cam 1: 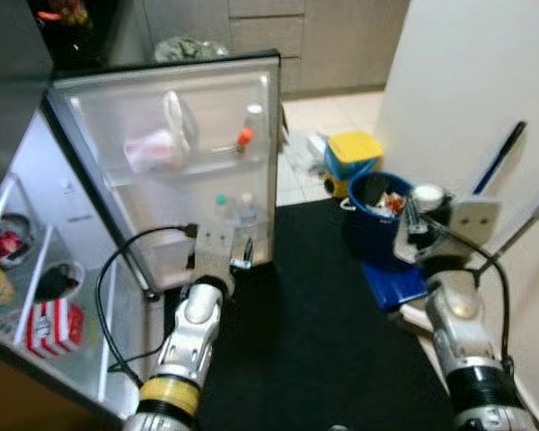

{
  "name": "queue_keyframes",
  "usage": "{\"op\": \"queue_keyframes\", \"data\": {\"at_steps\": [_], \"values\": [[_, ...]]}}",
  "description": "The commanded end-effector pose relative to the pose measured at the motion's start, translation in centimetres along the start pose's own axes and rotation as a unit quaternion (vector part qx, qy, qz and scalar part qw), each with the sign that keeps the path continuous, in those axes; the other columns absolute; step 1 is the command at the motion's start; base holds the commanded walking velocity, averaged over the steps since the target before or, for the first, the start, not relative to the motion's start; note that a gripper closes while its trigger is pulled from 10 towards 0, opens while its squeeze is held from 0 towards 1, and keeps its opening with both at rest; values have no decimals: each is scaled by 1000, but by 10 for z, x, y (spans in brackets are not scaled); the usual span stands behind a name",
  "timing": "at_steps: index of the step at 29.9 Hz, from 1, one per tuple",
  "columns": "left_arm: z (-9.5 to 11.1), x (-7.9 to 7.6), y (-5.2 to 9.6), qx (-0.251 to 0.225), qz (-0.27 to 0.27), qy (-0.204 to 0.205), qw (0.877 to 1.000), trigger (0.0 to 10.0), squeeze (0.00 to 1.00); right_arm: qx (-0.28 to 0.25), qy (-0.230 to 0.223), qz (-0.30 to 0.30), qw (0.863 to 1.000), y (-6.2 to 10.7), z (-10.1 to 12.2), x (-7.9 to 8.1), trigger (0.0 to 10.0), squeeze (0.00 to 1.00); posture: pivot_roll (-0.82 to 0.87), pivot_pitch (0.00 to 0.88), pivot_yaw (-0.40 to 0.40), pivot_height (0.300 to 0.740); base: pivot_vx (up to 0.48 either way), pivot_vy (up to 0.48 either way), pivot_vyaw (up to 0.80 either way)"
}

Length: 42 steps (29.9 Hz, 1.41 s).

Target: Restocking fridge

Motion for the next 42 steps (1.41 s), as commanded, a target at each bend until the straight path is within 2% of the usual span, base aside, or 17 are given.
{"op": "queue_keyframes", "data": {"at_steps": [1, 7, 9, 13, 19, 20, 21, 22, 25, 28, 30, 32, 33, 35, 37, 40, 42], "values": [[-5, 1, 1, 8, 5, -3, 1000, 10000, 0, 19, -11, 11, 1000, 3, -11, 1, 10000, 0, -34, 9, -29, 740, 480, 0, 0], [-4, 0, -1, 5, 11, 1, 1000, 10000, 0, 27, -22, 35, 999, 5, -17, 2, 10000, 0, -36, 10, -27, 740, 480, 0, 0], [-4, 2, -1, 2, 23, 6, 1000, 10000, 0, 22, -32, 70, 997, 8, -16, 12, 10000, 0, -38, 9, -24, 740, 480, 0, 0], [-6, 4, 0, 5, 30, 5, 1000, 10000, 0, 15, -42, 89, 995, 8, -11, 20, 10000, 0, -38, 9, -22, 740, 467, 0, 0], [-17, 13, 13, 22, 38, 3, 999, 10000, 0, -5, -56, 112, 992, 7, -1, 28, 10000, 0, -42, 12, -9, 740, 404, 0, 0], [-24, 19, 21, 32, 41, -2, 999, 10000, 0, -14, -60, 122, 991, 6, 5, 30, 10000, 0, -43, 13, -8, 740, 334, 0, 0], [-37, 31, 39, 53, 50, -13, 997, 10000, 0, -35, -70, 146, 986, 6, 17, 37, 10000, 0, -42, 19, -1, 740, 315, 0, 0], [-37, 31, 39, 53, 50, -13, 997, 10000, 0, -35, -70, 146, 986, 6, 17, 37, 10000, 0, -42, 19, -1, 740, 315, 0, 0], [-56, 50, 69, 81, 61, -35, 994, 10000, 0, -67, -94, 199, 973, 8, 39, 54, 10000, 0, -37, 23, 7, 740, 285, 0, 0], [-64, 56, 78, 94, 66, -39, 993, 10000, 0, -77, -102, 220, 967, 10, 46, 61, 10000, 0, -37, 23, 7, 740, 85, 0, 0], [-76, 63, 90, 116, 79, -38, 989, 10000, 0, -91, -109, 251, 958, 11, 57, 74, 10000, 0, -20, 23, 4, 740, 0, 0, 0], [-77, 63, 90, 113, 96, -10, 989, 10000, 0, -97, -120, 271, 950, 10, 63, 87, 10000, 0, -16, 22, 2, 740, 0, 0, 0], [-77, 63, 90, 113, 96, -10, 989, 10000, 0, -97, -120, 271, 950, 10, 63, 87, 10000, 0, -16, 22, 2, 740, 0, 0, 0], [-67, 57, 82, 90, 99, 2, 991, 10000, 0, -96, -135, 291, 942, 10, 67, 99, 10000, 0, -7, 24, -2, 740, 0, 0, 0], [-61, 54, 77, 76, 97, 2, 992, 10000, 0, -95, -142, 309, 936, 11, 70, 107, 10000, 0, -6, 25, -2, 740, 0, 0, 0], [-48, 50, 71, 54, 89, -3, 995, 10000, 0, -99, -142, 364, 915, 16, 77, 129, 10000, 0, 7, 29, -11, 740, 0, 0, 0], [-46, 49, 70, 50, 88, -5, 995, 10000, 0, -101, -142, 377, 910, 17, 80, 134, 10000, 0, 10, 30, -12, 740, 0, 0, 0]]}}
Point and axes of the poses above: a point about 5 cm out from each wrist's last joint towards the gripper, its own y axis pointing back from the gripper into the wrist, its own z axis along the axis of the wrist's last joint, x = y × z, the point moved 3 cm from there along -y, pointing out of the wrist towards the gripper, and after that the axes turned 13 degrees about y, right-handed, at the moved point
